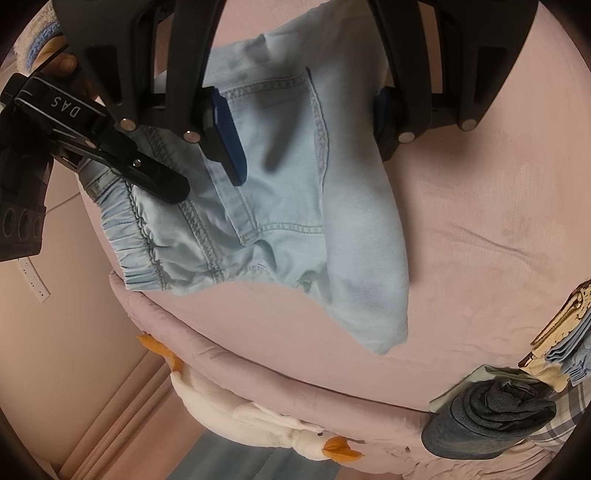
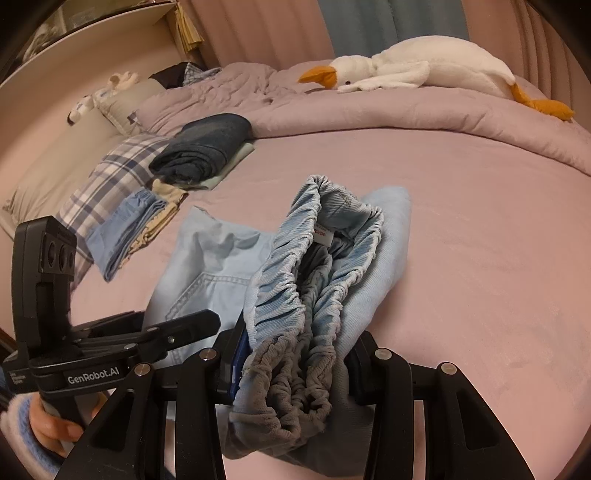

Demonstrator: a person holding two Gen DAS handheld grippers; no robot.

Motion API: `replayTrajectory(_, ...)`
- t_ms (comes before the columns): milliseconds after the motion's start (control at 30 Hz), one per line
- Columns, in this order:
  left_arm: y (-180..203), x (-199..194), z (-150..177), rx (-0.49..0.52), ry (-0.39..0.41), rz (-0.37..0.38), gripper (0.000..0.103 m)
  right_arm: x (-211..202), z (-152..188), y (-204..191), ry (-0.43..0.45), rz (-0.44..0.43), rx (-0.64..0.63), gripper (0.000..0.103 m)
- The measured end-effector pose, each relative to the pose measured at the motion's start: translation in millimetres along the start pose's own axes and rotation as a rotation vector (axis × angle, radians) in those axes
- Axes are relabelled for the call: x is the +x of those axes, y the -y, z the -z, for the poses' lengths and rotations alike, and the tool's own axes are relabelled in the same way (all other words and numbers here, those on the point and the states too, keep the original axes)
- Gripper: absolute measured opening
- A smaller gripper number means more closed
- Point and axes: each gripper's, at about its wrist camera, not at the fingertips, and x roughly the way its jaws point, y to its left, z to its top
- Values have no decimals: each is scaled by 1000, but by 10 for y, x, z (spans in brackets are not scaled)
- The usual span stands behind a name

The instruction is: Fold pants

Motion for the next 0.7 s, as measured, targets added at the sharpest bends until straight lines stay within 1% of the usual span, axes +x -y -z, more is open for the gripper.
replayTrajectory(167, -13, 31, -45, 4, -1, -2, 57, 24, -21, 3, 0, 1, 2, 44)
replayTrajectory(367, -38, 112, -174, 21, 1, -11, 57, 104, -112, 51, 2, 2, 9, 44)
replayTrajectory(700, -59, 233, -360, 35, 6, -17, 57, 165, -252, 52, 25, 17, -15, 44)
